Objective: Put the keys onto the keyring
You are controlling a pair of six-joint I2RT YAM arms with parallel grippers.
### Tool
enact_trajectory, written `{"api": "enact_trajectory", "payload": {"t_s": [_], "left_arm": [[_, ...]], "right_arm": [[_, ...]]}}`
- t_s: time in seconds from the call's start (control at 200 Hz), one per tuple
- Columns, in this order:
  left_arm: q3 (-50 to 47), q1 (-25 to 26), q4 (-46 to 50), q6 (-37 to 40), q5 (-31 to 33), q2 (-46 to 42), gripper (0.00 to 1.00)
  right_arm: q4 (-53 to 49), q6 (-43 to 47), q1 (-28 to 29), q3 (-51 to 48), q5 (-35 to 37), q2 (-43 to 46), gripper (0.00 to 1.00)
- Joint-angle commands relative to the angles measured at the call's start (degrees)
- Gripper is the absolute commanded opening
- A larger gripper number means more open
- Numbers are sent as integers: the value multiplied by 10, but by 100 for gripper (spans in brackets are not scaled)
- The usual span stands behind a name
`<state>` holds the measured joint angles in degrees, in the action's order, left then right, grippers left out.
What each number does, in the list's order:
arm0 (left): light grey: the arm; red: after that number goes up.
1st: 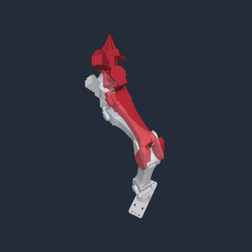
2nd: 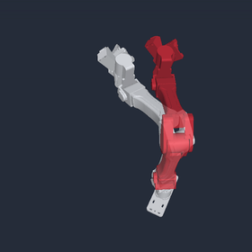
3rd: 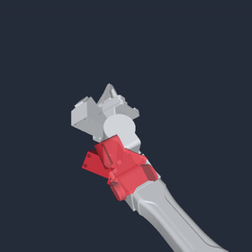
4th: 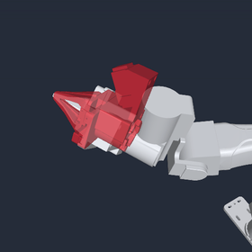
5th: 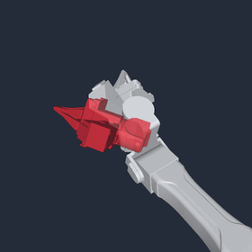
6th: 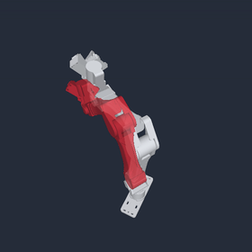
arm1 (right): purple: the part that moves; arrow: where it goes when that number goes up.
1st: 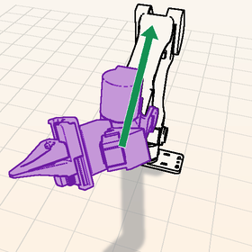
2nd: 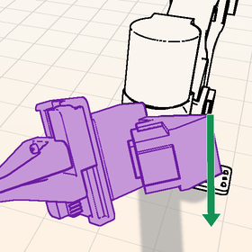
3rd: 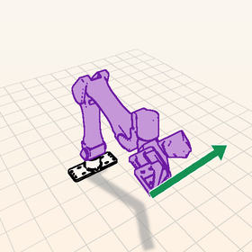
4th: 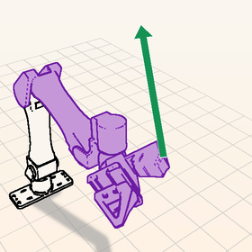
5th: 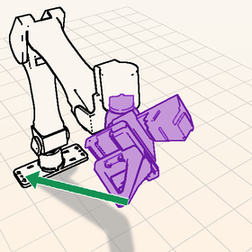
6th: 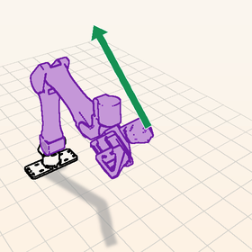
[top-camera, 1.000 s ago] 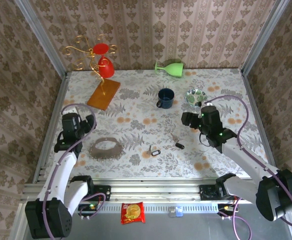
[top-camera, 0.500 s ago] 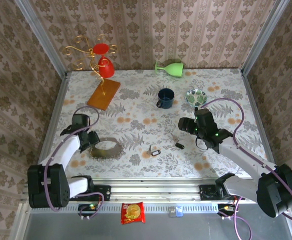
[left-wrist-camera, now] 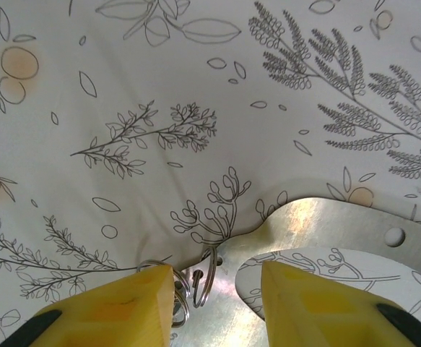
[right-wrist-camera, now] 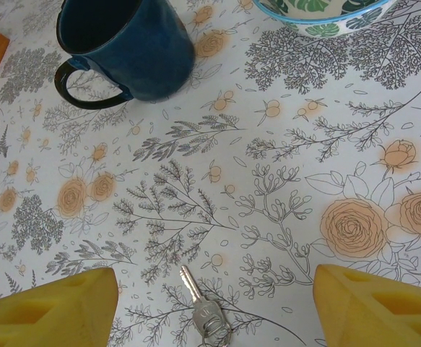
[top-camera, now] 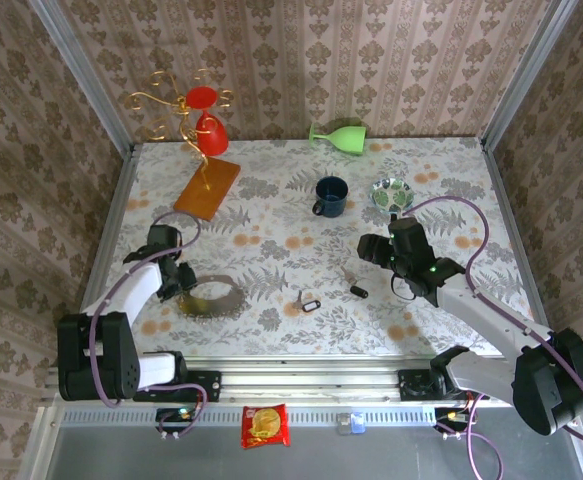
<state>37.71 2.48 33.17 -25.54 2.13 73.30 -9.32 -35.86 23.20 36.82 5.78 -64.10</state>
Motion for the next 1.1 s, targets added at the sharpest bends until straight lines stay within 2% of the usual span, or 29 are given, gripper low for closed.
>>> {"api": "enact_trajectory", "payload": {"t_s": [0.0, 0.56, 0.645, 0.875, 1.095], "left_arm": [[16, 4, 23, 2, 0, 9, 35], [20, 7, 28, -1, 7, 20, 26], [23, 7, 29, -1, 8, 20, 21], [24, 7, 31, 0, 11, 21, 17], [24, 7, 32, 0, 11, 25, 16]], "right_arm": [[-12, -7, 4, 7, 21, 9, 73], [-15, -9, 4, 3, 27, 10, 73], [-16, -9, 4, 2, 27, 10, 73], [-16, -8, 4, 1, 27, 10, 73], [-18, -8, 4, 2, 25, 12, 73]]}}
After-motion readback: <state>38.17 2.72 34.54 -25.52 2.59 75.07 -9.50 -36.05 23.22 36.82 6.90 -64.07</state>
